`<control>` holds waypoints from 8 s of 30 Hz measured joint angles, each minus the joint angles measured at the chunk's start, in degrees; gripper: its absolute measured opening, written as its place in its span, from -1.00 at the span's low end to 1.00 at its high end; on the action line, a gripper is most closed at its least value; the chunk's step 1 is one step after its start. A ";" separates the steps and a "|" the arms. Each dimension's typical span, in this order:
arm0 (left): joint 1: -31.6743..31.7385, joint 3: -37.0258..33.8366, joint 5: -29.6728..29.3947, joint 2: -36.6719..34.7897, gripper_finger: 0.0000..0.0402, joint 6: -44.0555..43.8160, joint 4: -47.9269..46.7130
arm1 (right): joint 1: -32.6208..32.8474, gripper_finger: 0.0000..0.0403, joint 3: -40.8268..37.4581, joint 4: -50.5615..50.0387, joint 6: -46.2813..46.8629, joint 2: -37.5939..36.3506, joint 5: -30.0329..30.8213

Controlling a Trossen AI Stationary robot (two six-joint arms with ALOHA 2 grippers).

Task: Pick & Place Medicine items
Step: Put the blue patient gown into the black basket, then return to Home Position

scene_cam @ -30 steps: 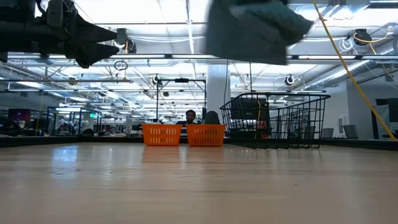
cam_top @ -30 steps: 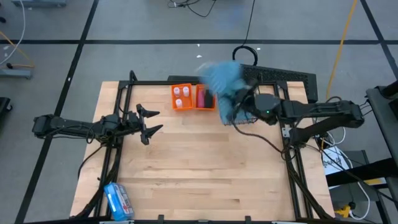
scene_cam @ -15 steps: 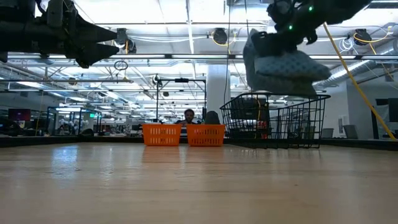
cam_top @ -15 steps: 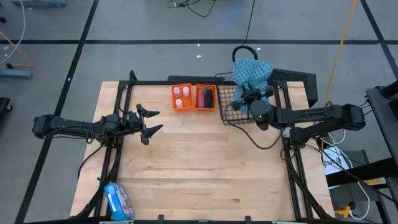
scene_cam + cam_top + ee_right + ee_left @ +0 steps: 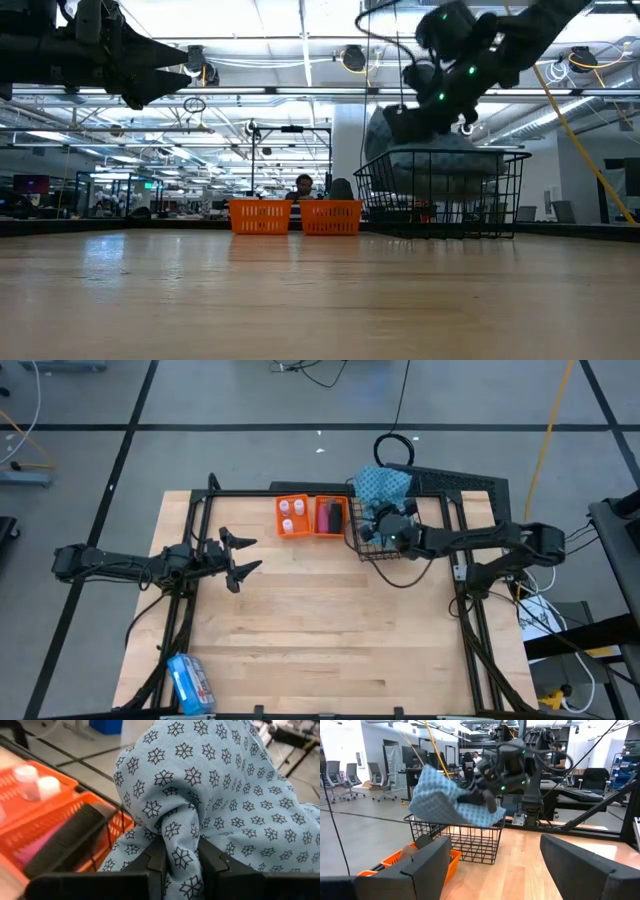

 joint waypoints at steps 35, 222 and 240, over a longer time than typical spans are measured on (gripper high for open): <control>0.02 0.00 0.02 0.00 0.55 0.00 0.00 | -1.98 0.04 0.03 -0.09 3.81 1.94 -12.31; -0.40 -0.02 8.41 -23.21 0.54 10.04 -33.05 | 24.35 -0.99 -39.71 -7.36 -13.74 -75.96 -24.46; -0.41 -0.02 8.39 -23.21 0.54 10.29 -33.05 | 24.35 -0.98 -39.71 -7.36 -13.74 -75.96 -24.46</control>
